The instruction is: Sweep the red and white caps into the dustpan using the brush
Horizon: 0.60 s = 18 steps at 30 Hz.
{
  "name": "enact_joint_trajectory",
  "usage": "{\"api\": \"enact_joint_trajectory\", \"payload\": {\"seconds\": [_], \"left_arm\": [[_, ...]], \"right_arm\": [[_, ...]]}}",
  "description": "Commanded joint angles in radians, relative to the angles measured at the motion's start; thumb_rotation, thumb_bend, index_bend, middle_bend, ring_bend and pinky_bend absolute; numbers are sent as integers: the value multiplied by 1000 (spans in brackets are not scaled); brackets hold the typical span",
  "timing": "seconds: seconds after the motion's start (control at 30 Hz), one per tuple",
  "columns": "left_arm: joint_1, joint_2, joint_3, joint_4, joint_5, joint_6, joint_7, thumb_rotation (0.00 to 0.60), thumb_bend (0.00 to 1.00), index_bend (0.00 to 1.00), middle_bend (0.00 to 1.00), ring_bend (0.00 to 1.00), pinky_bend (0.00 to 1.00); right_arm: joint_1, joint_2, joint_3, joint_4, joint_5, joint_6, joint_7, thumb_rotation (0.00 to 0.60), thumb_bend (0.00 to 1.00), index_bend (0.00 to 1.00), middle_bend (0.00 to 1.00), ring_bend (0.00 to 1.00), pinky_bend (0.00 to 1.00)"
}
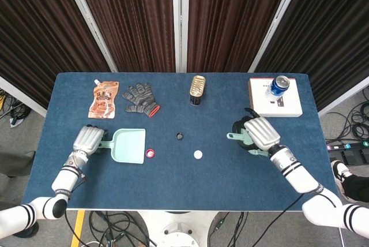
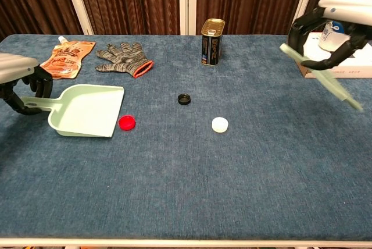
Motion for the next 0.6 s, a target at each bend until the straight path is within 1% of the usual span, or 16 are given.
{"api": "enact_joint_trajectory", "payload": {"seconds": [0.03, 0.23, 0.37, 0.6], "left_arm": [[-12, 12, 3, -13, 6, -5, 20, 600, 335, 537, 518, 384, 305], [-46, 32, 0, -45, -3, -15, 80, 600, 337, 541, 530, 395, 305], [-69, 47, 9, -63, 5, -23, 126, 600, 337, 542, 530, 395, 305], [-111, 64, 9, -89, -22, -63, 163, 600, 338, 542, 530, 395, 305]], "right_arm": [[25, -36, -2, 28, -24, -17, 33, 600, 520, 727, 655, 324, 86], [73, -125, -2, 84, -69, -30, 96, 600, 548, 735, 657, 324, 86], [101, -188, -3, 127, -92, -32, 126, 600, 555, 738, 657, 324, 86], [138, -296, -5, 202, -113, -25, 179, 600, 557, 743, 656, 323, 86]]}}
